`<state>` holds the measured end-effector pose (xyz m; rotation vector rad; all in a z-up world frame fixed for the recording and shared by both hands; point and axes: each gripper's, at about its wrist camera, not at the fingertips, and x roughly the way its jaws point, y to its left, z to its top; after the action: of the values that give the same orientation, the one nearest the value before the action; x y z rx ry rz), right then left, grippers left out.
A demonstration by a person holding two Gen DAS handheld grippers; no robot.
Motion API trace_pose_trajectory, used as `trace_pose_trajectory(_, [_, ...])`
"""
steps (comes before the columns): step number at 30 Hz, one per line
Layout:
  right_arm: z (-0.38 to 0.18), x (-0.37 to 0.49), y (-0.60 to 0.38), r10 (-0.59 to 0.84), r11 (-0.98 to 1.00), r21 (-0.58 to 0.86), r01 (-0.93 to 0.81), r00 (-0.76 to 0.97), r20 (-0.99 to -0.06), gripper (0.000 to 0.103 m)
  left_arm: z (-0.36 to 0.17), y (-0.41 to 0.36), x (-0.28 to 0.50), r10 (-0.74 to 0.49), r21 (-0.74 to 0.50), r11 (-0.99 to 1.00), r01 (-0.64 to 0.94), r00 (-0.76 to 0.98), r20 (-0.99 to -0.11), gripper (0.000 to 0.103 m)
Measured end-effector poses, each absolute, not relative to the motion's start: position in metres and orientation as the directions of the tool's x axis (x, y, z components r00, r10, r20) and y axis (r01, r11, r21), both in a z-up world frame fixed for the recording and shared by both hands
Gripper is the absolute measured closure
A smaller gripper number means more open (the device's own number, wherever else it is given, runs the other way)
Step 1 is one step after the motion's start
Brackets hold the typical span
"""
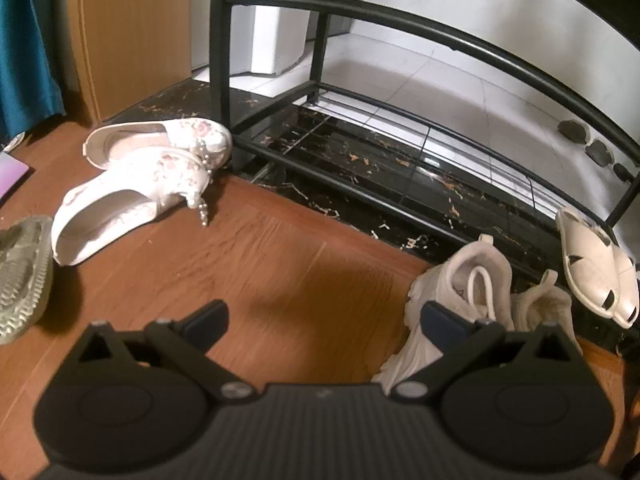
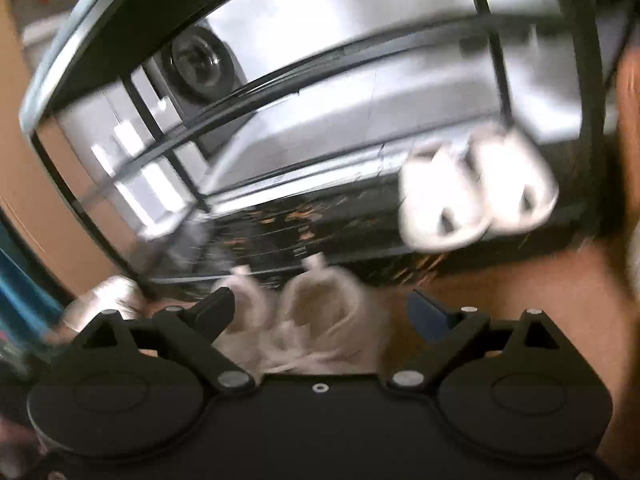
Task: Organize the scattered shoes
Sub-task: 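Open the right tool and withdraw from the sneaker pair, then grasp both beige sneakers by their heel tabs with the right tool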
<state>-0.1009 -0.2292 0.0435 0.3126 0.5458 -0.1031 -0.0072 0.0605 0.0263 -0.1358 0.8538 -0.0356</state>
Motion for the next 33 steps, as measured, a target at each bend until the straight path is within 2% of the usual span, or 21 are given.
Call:
trace_pose_trajectory(2, [0.043, -0.099, -0.228, -0.058, 0.957, 0.212, 0.197, 0.847, -0.528, 0.010, 0.026, 0.060, -0.007, -0.082, -0.128, 0.992, -0.022, 0.655, -0.751, 0.001])
trace_pose_trajectory(5, [0.039, -0.093, -0.238, -0.062, 0.935, 0.255, 0.247, 0.821, -0.568, 0.022, 0.024, 0.059, -0.005, -0.076, -0.123, 0.992, -0.028, 0.647, -0.759, 0.001])
trace_pose_trajectory(9, [0.028, -0.090, -0.251, 0.010, 0.891, 0.374, 0.259, 0.810, -0.586, 0.044, 0.024, 0.060, -0.005, -0.072, -0.125, 0.992, -0.036, 0.643, -0.762, 0.001])
trace_pose_trajectory(11, [0.024, -0.089, -0.249, 0.031, 0.889, 0.386, 0.247, 0.807, -0.589, 0.052, 0.023, 0.059, -0.005, -0.073, -0.121, 0.992, -0.030, 0.644, -0.761, 0.001])
trace_pose_trajectory(12, [0.023, -0.088, -0.247, 0.032, 0.894, 0.378, 0.241, 0.806, -0.590, 0.061, 0.023, 0.058, -0.004, -0.074, -0.119, 0.993, -0.027, 0.645, -0.761, 0.001])
trace_pose_trajectory(13, [0.024, -0.087, -0.242, 0.027, 0.906, 0.355, 0.229, 0.806, -0.591, 0.065, 0.023, 0.058, -0.004, -0.074, -0.118, 0.993, -0.026, 0.643, -0.762, 0.001])
trace_pose_trajectory(17, [0.023, -0.083, -0.223, 0.028, 0.938, 0.294, 0.183, 0.806, -0.592, 0.065, 0.022, 0.056, -0.003, -0.078, -0.112, 0.994, -0.014, 0.633, -0.770, 0.001])
trace_pose_trajectory(18, [0.022, -0.082, -0.218, 0.031, 0.943, 0.285, 0.173, 0.805, -0.593, 0.063, 0.021, 0.055, -0.003, -0.079, -0.111, 0.994, -0.011, 0.631, -0.772, 0.001])
trace_pose_trajectory(22, [0.017, -0.072, -0.203, 0.018, 0.954, 0.244, 0.172, 0.783, -0.622, 0.034, 0.017, 0.054, 0.000, -0.082, -0.110, 0.994, -0.008, 0.617, -0.783, 0.001])
trace_pose_trajectory(23, [0.016, -0.069, -0.199, 0.012, 0.958, 0.230, 0.172, 0.776, -0.630, 0.032, 0.016, 0.054, 0.000, -0.082, -0.109, 0.994, -0.006, 0.614, -0.785, 0.001])
trace_pose_trajectory(33, [0.019, -0.029, -0.175, -0.058, 0.978, 0.107, 0.178, 0.728, -0.684, 0.029, 0.010, 0.046, 0.001, -0.095, -0.100, 0.995, 0.026, 0.612, -0.785, 0.001])
